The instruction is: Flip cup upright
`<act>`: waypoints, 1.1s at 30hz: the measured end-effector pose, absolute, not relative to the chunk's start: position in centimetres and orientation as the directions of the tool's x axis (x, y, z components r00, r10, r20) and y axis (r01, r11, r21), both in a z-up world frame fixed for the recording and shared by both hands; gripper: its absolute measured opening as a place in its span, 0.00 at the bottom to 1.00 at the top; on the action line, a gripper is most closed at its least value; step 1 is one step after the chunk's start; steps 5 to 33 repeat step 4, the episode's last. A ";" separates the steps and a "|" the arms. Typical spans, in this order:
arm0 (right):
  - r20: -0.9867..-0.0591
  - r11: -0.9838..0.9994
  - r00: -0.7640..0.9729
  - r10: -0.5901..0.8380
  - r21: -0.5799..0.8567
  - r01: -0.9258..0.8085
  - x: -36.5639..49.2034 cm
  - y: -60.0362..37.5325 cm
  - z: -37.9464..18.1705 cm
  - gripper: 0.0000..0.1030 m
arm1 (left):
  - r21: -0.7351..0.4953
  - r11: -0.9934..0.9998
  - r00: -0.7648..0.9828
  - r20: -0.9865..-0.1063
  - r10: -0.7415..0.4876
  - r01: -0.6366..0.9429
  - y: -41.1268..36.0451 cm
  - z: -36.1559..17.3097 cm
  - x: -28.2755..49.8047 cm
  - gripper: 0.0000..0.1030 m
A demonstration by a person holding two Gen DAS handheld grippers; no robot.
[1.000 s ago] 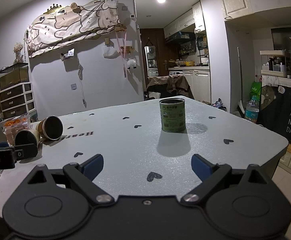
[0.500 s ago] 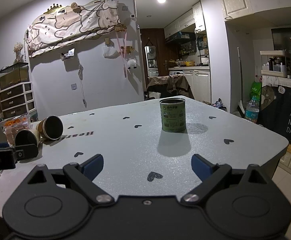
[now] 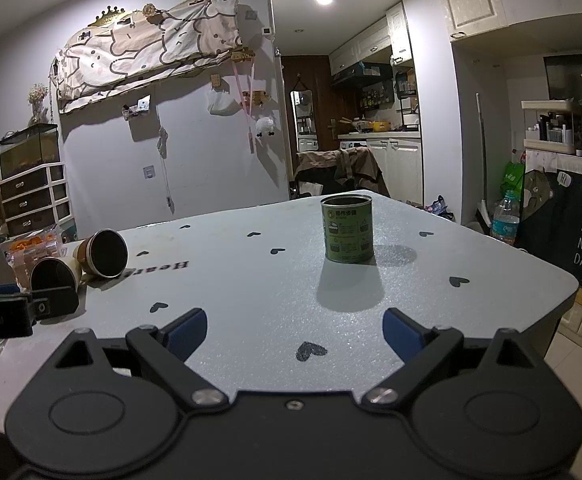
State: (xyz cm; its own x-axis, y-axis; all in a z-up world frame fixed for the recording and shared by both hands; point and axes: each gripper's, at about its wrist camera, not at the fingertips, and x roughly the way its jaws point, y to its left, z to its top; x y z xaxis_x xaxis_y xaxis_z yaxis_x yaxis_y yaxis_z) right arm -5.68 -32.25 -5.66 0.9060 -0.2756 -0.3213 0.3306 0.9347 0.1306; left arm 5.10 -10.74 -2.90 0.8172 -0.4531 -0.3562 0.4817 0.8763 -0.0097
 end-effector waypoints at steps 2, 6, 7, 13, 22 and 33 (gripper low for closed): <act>-0.321 0.935 0.906 -0.275 0.130 0.330 -5.7 -32.3 -5.7 0.92 | -0.011 0.875 0.816 -0.357 -0.455 0.484 -10.8 -3.0 5.0 1.00; -0.321 0.935 0.906 -0.275 0.131 0.330 -5.7 -32.3 -5.7 0.92 | -0.012 0.875 0.815 -0.358 -0.456 0.484 -11.0 -3.1 4.8 1.00; -0.321 0.935 0.906 -0.275 0.131 0.330 -5.7 -32.3 -5.7 0.92 | -0.012 0.875 0.815 -0.358 -0.456 0.484 -11.0 -3.1 4.8 1.00; -0.321 0.935 0.906 -0.275 0.131 0.330 -5.7 -32.3 -5.7 0.92 | -0.012 0.875 0.815 -0.358 -0.456 0.484 -11.0 -3.1 4.8 1.00; -0.321 0.935 0.906 -0.275 0.131 0.330 -5.7 -32.3 -5.7 0.92 | -0.012 0.875 0.815 -0.358 -0.456 0.484 -11.0 -3.1 4.8 1.00; -0.321 0.935 0.906 -0.275 0.131 0.330 -5.7 -32.3 -5.7 0.92 | -0.012 0.875 0.815 -0.358 -0.456 0.484 -11.0 -3.1 4.8 1.00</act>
